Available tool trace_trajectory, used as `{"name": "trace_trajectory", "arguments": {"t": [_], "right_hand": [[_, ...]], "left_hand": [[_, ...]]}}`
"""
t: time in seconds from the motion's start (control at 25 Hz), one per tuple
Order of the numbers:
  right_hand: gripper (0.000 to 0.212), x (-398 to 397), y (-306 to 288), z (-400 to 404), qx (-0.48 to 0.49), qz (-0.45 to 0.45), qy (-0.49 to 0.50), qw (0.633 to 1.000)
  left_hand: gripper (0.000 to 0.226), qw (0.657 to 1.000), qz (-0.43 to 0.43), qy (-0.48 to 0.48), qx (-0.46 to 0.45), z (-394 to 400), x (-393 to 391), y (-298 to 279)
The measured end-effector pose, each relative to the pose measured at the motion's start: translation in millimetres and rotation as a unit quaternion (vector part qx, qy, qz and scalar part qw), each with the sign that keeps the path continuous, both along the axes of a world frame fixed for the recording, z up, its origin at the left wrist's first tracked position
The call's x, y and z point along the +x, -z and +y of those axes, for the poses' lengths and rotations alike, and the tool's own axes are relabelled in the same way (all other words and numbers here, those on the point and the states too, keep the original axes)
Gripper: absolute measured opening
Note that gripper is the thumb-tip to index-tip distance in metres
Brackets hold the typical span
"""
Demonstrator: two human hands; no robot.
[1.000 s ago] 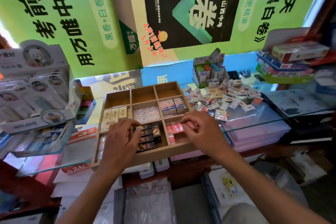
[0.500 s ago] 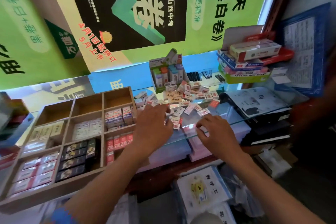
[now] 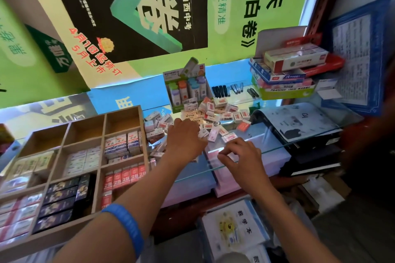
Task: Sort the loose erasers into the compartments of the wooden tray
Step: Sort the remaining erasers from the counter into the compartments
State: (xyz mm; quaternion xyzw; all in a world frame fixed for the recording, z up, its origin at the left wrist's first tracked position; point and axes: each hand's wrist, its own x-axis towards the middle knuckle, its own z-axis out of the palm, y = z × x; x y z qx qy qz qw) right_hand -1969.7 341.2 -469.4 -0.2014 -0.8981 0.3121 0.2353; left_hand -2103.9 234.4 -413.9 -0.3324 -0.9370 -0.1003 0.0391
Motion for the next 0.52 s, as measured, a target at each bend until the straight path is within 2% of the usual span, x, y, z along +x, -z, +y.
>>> {"name": "trace_trajectory", "arguments": {"t": [0.12,0.24,0.32,0.36,0.52], "right_hand": [[0.014,3,-4,0,-0.054,0.029,0.007,0.998],[0.045,-3,-17,-13,-0.075,-0.002,0.053,0.996],[0.066,-17,-26,-21,-0.041,-0.073,0.086,0.993],[0.071,-24,-28,-23,-0.008,-0.108,0.096,0.989],[0.06,-38,-22,-29,0.115,-0.206,0.107,0.966]], "left_hand": [[0.033,0.99,-0.019,0.009,0.142,-19,13,-12],[0.026,0.976,-0.037,0.036,0.21,-51,24,-21],[0.027,0.975,-0.026,0.062,0.213,-69,26,-23],[0.029,0.974,-0.025,0.067,0.216,-74,27,-23],[0.029,0.965,-0.046,0.042,0.254,-89,31,-24]]}}
